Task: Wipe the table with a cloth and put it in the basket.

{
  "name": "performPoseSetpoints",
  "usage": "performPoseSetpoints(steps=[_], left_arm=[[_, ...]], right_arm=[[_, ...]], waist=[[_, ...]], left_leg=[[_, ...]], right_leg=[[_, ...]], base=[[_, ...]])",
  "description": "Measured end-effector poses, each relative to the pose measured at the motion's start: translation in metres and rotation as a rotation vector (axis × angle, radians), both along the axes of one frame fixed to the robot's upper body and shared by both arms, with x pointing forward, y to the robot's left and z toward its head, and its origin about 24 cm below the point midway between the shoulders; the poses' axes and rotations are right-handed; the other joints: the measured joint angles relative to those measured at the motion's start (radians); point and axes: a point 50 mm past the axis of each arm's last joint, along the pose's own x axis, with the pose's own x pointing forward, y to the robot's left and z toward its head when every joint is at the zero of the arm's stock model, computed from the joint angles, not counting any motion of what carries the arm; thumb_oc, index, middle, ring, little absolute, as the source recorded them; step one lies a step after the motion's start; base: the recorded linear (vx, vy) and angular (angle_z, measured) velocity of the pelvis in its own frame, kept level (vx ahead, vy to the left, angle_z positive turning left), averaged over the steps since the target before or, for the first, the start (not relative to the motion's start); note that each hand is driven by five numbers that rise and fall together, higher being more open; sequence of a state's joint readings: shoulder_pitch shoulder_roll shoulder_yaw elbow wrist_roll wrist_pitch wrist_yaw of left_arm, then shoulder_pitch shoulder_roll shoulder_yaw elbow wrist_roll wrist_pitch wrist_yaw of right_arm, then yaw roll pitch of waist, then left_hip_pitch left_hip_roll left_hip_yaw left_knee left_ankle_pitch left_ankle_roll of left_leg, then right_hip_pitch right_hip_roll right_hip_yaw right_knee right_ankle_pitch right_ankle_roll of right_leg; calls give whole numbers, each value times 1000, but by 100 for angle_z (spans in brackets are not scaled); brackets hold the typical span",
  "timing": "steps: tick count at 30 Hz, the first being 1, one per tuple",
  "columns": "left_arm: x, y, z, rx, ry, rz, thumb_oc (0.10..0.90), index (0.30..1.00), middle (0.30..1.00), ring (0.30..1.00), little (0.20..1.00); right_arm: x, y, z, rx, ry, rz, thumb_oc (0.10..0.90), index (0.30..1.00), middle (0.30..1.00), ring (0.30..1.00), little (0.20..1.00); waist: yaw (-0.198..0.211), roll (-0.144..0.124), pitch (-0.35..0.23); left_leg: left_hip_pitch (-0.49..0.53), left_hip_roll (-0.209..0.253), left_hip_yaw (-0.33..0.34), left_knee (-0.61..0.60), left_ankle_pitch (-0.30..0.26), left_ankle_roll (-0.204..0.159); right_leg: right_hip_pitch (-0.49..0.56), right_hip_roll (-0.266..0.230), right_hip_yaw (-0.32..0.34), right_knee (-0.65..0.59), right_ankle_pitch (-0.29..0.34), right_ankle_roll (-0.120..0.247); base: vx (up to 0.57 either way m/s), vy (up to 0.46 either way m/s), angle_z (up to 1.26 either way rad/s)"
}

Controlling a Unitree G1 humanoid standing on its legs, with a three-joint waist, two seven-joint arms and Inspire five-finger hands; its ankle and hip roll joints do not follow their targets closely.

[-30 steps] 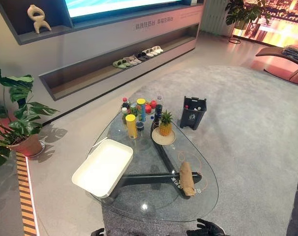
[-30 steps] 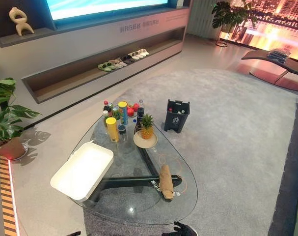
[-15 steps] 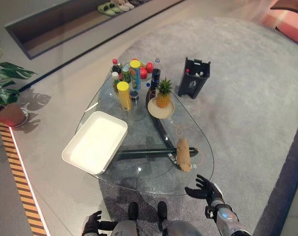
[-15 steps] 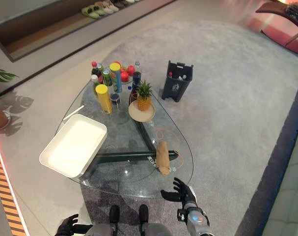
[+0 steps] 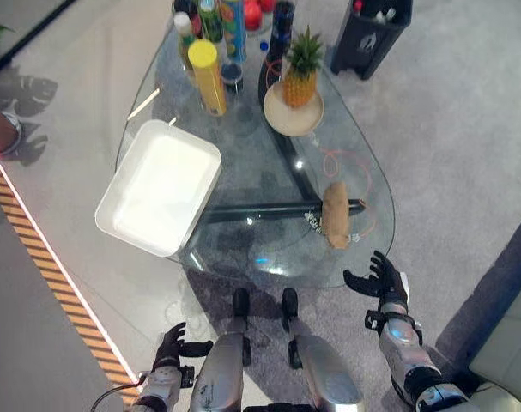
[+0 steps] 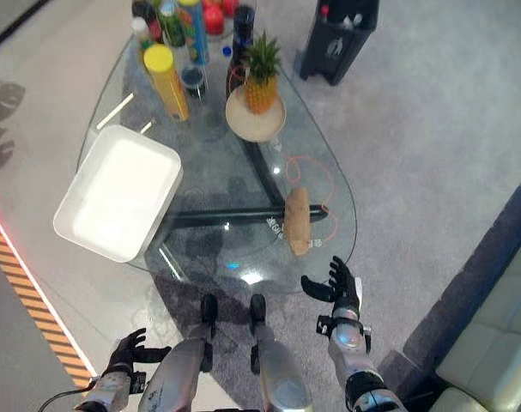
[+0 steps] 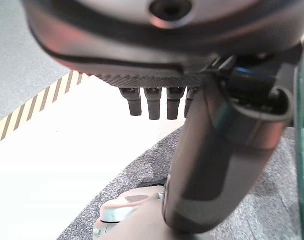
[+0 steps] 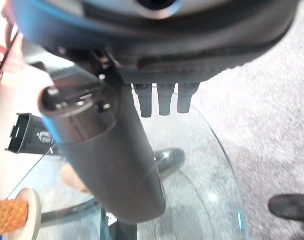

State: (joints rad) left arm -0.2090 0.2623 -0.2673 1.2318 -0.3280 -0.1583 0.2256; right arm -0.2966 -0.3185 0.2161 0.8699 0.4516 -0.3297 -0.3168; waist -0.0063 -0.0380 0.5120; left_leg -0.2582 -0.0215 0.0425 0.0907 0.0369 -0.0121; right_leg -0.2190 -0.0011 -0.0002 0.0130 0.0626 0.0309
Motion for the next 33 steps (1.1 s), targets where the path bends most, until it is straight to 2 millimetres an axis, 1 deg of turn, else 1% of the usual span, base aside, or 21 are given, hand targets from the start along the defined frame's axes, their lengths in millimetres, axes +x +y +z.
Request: performPoseSetpoints(steps=[1, 3, 4, 7, 8, 9, 11, 14, 17, 18, 20, 22, 24, 25, 27, 30, 33], left_arm=[[7, -2, 3, -11, -21, 1, 800, 900, 900, 900, 900], [15, -5, 6, -29, -41, -11, 800, 900, 900, 900, 900], [16, -7, 7, -34, -45, -18, 800, 900, 900, 900, 900], [18, -8, 8, -34, -57, -22, 800, 900, 900, 900, 900], [20, -8, 9, -40, -70, -21, 800, 900, 900, 900, 900], [21, -9, 10, -48, -77, -15, 800, 900, 900, 900, 900], [22, -11, 9, -64, -80, -1, 800, 900, 900, 900, 900], [24, -14, 11, -73, -97, -13, 800, 900, 900, 900, 900], [27, -15, 12, -83, -118, -11, 800, 900, 900, 900, 900], [27, -16, 13, -84, -120, -12, 800, 900, 900, 900, 900], [28, -15, 13, -89, -125, -3, 800, 900, 900, 900, 900], [29, -17, 13, -95, -129, -5, 800, 900, 900, 900, 900], [34, -21, 17, -98, -148, -26, 800, 900, 900, 900, 900], [36, -21, 18, -98, -155, -27, 800, 900, 900, 900, 900], [39, -22, 21, -97, -174, -30, 800, 900, 900, 900, 900], [43, -24, 24, -100, -195, -29, 800, 900, 900, 900, 900], [46, -24, 26, -99, -201, -16, 800, 900, 900, 900, 900]], right_arm=[[10, 0, 12, -10, -45, -7, 800, 900, 900, 900, 900], [21, 0, 25, -21, -88, -14, 800, 900, 900, 900, 900], [24, 1, 29, -22, -102, -14, 800, 900, 900, 900, 900], [34, 6, 45, -23, -171, -30, 800, 900, 900, 900, 900], [37, 6, 53, -24, -204, -38, 800, 900, 900, 900, 900], [43, 8, 61, -26, -231, -43, 800, 900, 900, 900, 900], [47, 9, 67, -27, -248, -58, 800, 900, 900, 900, 900], [51, 10, 74, -30, -273, -72, 800, 900, 900, 900, 900], [54, 10, 79, -20, -300, -82, 800, 900, 900, 900, 900], [54, 10, 81, 16, -329, -68, 800, 900, 900, 900, 900], [53, 16, 87, 32, -384, -75, 800, 900, 900, 900, 900], [54, 24, 99, 29, -428, -87, 800, 900, 900, 900, 900], [61, 38, 124, 12, -490, -82, 800, 900, 900, 900, 900], [62, 41, 129, 3, -505, -81, 800, 900, 900, 900, 900], [68, 47, 146, -41, -531, -108, 800, 900, 900, 900, 900], [73, 47, 163, -75, -548, -145, 800, 900, 900, 900, 900], [76, 46, 172, -93, -544, -178, 800, 900, 900, 900, 900]], waist=[[0, 8, 7], [2, 18, 17], [1, 21, 20], [2, 24, 20], [1, 24, 20], [2, 25, 21], [4, 25, 24], [4, 25, 24], [4, 29, 26], [4, 29, 26], [2, 29, 26], [-1, 34, 27], [0, 40, 29], [1, 40, 29], [7, 41, 29], [11, 40, 29], [12, 40, 29]], left_leg=[[-36, -1, -1, 24, -3, 2], [-65, -5, -1, 38, -1, 4], [-73, -7, -3, 48, 0, 4], [-112, -18, -4, 59, 1, 4], [-148, -20, -4, 74, 2, 4], [-187, -27, -1, 86, 6, 6], [-224, -34, 0, 108, 10, 14], [-269, -43, 0, 124, 9, 15], [-306, -47, 0, 139, 12, 18], [-314, -48, 0, 140, 14, 19], [-330, -50, 0, 147, 14, 19], [-352, -52, 0, 159, 13, 20], [-387, -52, 0, 175, 13, 20], [-393, -52, 0, 177, 13, 20], [-417, -52, 0, 189, 13, 19], [-450, -53, 0, 197, 16, 19], [-484, -54, 0, 209, 15, 20]], right_leg=[[-41, -1, -2, 34, -9, 1], [-80, -2, -7, 73, -17, 4], [-90, -2, -8, 90, -23, 4], [-165, -19, -11, 180, -62, 6], [-215, -21, -9, 218, -78, 3], [-262, -26, -5, 251, -80, 8], [-309, -31, 3, 292, -84, 12], [-366, -42, 5, 336, -100, 13], [-404, -45, 5, 353, -100, 13], [-412, -46, 5, 355, -100, 12], [-431, -47, 5, 366, -102, 11], [-452, -48, 6, 378, -102, 11], [-485, -49, 6, 394, -102, 11], [-492, -49, 6, 397, -102, 11], [-515, -49, 5, 406, -103, 9], [-547, -51, 5, 416, -102, 7], [-578, -52, 5, 423, -101, 9]], base=[[-39, 86, 4], [-10, 70, 7], [-41, 100, 7], [-56, 90, 8], [-9, 66, 4], [-15, 78, 1], [-18, 54, -2], [-18, 63, 5], [3, 43, 3], [-3, 31, 2], [12, 58, 1], [27, 54, -1], [27, 42, 2], [21, 33, 3], [7, 11, 2], [11, 10, 0], [11, 22, 1]])
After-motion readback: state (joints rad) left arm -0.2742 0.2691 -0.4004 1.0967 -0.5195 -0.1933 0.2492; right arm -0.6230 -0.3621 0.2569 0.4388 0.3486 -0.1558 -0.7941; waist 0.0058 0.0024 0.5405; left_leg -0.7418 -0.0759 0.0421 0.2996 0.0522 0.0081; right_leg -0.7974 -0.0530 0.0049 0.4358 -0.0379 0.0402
